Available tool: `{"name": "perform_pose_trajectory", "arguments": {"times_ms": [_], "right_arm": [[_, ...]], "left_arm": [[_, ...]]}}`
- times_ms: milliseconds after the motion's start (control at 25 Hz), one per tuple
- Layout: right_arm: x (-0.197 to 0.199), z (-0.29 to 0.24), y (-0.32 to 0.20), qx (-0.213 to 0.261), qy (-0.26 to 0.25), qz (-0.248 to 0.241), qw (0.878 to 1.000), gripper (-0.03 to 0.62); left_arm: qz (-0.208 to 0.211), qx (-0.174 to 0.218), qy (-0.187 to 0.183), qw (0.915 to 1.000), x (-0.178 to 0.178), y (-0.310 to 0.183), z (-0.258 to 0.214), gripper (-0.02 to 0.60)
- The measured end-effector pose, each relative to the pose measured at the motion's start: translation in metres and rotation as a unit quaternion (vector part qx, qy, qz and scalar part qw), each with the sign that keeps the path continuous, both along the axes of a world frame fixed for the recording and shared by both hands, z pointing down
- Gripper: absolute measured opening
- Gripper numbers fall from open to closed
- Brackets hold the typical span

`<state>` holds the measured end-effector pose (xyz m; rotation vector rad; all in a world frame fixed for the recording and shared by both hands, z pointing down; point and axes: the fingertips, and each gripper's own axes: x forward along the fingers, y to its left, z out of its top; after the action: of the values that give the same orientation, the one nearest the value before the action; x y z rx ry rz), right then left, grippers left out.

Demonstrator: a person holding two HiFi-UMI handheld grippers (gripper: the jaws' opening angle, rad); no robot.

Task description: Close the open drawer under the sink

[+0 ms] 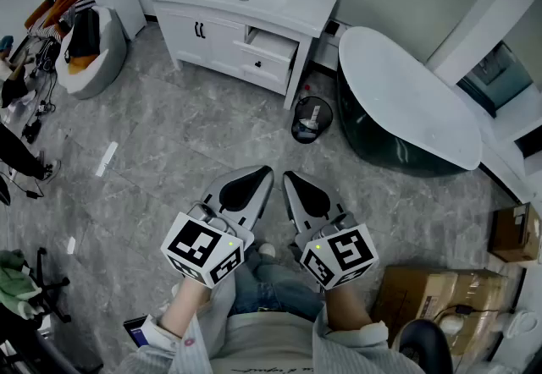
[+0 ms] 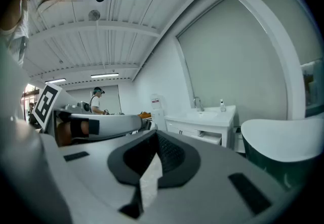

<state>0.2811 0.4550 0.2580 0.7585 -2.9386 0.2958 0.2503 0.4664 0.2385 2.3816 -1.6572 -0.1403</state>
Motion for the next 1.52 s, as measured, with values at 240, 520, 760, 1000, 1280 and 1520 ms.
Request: {"name": "perform_pose_trajectory", "arguments": {"times_ms": [240, 520, 760, 1000, 1280, 1520], "right_arm": [[0.009, -0.003, 0.000, 0.007, -0.004, -0.006, 1.000, 0.009], [0.019, -0.004, 0.004, 0.014, -0.006, -0.010, 1.000, 0.009], [0.022, -0.002, 0.002, 0.008, -0.011, -0.013, 1.000, 0.009], [0.005, 0.002, -0.011, -0.001, -0.015, -0.024, 1.000, 0.009], [-0.041, 0.007, -0.046, -0.006, -0.016, -0.026, 1.000, 0.011], [-0.097, 0.007, -0.093, -0.013, -0.016, -0.017, 1.000, 0.011]], "left_arm": [[-0.004, 0.001, -0.002, 1.0000, 0.009, -0.002, 0.002, 0.015], [-0.008, 0.004, -0.005, 0.9999, 0.019, 0.000, 0.003, 0.015], [-0.028, 0.004, -0.008, 0.9996, 0.013, 0.003, 0.005, 0.015], [-0.058, 0.007, -0.007, 0.9983, -0.018, -0.004, 0.003, 0.015], [-0.058, 0.007, -0.008, 0.9982, -0.066, -0.038, 0.007, 0.015], [-0.040, 0.009, -0.010, 0.9991, -0.118, -0.091, 0.001, 0.015]]}}
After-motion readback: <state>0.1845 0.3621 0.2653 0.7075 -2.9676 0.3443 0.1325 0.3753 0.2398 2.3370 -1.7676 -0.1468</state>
